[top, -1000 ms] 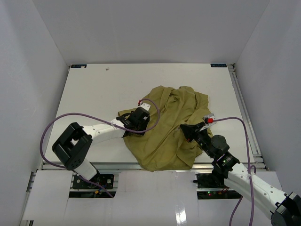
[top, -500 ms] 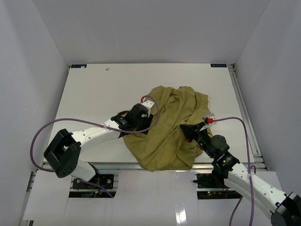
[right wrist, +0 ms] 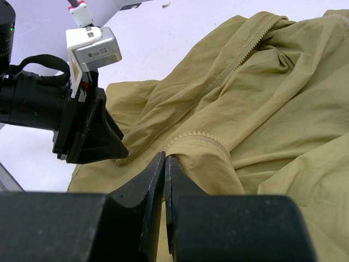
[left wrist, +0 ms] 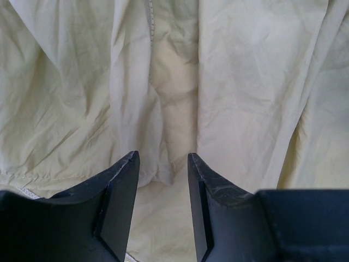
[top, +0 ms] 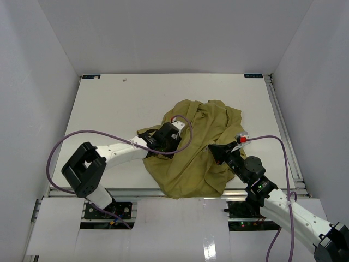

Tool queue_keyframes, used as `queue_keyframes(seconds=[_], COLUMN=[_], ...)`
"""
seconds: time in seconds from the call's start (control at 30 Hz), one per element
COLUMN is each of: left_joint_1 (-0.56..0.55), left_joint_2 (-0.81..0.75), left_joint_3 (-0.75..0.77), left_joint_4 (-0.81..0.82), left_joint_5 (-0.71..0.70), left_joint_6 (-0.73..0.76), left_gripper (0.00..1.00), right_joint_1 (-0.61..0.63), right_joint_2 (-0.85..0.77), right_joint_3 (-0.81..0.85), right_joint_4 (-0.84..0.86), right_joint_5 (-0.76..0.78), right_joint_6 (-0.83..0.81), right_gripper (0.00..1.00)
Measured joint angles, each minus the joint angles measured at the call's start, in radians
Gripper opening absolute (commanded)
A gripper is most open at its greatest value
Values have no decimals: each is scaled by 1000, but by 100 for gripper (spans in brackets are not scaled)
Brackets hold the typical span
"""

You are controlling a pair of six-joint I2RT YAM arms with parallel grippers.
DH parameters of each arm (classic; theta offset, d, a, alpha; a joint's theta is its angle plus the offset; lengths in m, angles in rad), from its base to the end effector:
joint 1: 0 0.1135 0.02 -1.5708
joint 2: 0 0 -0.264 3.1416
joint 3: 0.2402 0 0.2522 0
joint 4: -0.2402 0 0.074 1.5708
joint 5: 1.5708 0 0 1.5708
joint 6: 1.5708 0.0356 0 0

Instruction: Zip up the jacket

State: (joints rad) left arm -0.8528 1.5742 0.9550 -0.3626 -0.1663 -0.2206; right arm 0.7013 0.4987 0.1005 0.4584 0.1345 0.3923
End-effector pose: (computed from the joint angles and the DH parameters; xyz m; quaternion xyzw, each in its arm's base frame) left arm 0.2122 -0.2340 0.1935 0.2735 0.9139 -0.0796 0.2892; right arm 0.1148 0.0907 0.2067 -0.0569 0.6833 0.3384 0.6445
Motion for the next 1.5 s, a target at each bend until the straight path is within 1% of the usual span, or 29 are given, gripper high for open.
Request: queue_keyframes(seconds=[0.3, 0.37, 0.7, 0.83, 1.0, 1.17, 1.23, 1.27, 1.33, 1.37, 1.5], left_joint_1=[-17, -18, -20, -20, -20, -20, -20, -20, -20, -20, -20], left_joint_2=[70, 85, 92, 92, 93, 104, 111, 115, 122, 125, 126], left_joint_3=[10, 11, 29, 29, 29, 29, 29, 29, 29, 29, 29], left_joint_4=[-10, -17, -29, -30, -30, -34, -40, -42, -46, -47, -48], left_joint_5=[-19, -28, -69, -70, -69, -79, -88, -93, -104, -109, -138], left_joint_6=[6, 4, -6, -8, -9, -12, -16, -17, -20, -21, -33], left_gripper=[47, 44, 35, 35, 38, 42, 37, 32, 16, 14, 13], right_joint_1=[0, 0, 0, 0, 0, 0, 0, 0, 0, 0, 0], right_joint_2=[-1, -2, -9, -9, -14, -15, -15, -15, -15, -15, -15], right_joint_3=[0, 0, 0, 0, 0, 0, 0, 0, 0, 0, 0], right_joint_4=[0, 0, 0, 0, 0, 0, 0, 0, 0, 0, 0], right_joint_5=[0, 0, 0, 0, 0, 0, 0, 0, 0, 0, 0], right_joint_6=[0, 0, 0, 0, 0, 0, 0, 0, 0, 0, 0], right_gripper=[8, 8, 8, 8, 8, 8, 8, 8, 8, 8, 8])
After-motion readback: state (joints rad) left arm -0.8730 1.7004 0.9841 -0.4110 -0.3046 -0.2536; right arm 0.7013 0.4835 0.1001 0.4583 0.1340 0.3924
